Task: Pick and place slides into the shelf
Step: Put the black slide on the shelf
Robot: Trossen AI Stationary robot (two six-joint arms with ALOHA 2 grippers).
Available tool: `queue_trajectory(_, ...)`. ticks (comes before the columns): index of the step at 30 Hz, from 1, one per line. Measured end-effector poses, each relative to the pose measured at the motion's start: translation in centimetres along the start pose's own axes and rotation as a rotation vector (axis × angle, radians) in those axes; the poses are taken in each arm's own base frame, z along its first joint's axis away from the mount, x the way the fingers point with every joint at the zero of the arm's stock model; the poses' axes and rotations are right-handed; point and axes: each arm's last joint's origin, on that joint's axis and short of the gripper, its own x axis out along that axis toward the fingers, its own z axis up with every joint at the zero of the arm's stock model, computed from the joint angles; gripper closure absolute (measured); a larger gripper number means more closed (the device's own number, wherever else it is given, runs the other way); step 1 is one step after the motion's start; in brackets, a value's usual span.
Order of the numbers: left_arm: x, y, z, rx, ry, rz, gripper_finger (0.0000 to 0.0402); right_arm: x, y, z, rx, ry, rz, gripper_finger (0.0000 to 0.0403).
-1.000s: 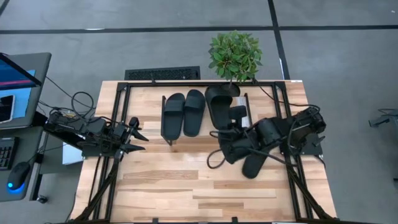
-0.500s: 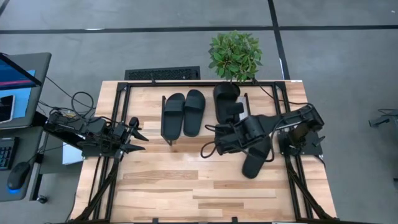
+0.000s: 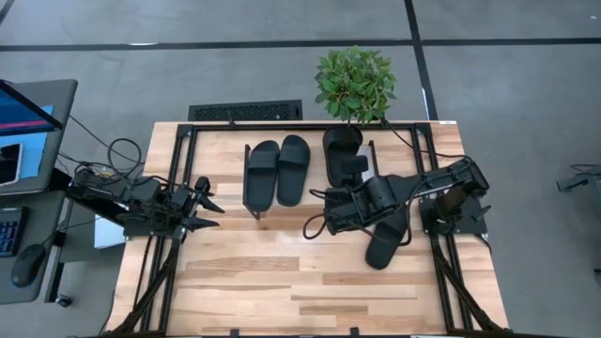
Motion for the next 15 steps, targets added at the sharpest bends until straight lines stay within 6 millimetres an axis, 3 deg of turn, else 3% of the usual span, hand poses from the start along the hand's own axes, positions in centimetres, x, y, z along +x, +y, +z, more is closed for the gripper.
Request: queue_trajectory(15, 0.0, 0.0, 0.0, 0.000, -0.002, 0.000, 0.0242, 2.9, 1.9, 1.9, -0.105, 0.083, -0.033, 0.0403)
